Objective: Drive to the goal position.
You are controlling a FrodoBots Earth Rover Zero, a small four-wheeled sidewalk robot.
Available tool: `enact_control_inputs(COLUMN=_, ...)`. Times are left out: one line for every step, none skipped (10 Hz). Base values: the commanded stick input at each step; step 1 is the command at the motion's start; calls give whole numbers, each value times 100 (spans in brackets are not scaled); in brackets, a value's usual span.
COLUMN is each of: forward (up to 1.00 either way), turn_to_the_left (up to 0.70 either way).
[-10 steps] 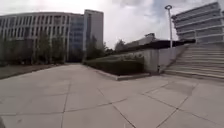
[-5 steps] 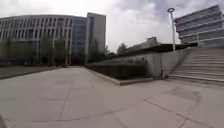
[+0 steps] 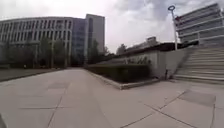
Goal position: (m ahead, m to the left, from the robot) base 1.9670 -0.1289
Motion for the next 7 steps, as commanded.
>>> enact_control_inputs(forward=70, turn_to_the_left=17)
enact_control_inputs(forward=70, turn_to_the_left=33)
enact_control_inputs(forward=70, turn_to_the_left=28)
enact_control_inputs(forward=70, turn_to_the_left=24)
enact_control_inputs(forward=70, turn_to_the_left=19)
enact_control_inputs(forward=70, turn_to_the_left=15)
enact_control_inputs(forward=70, turn_to_the_left=10)
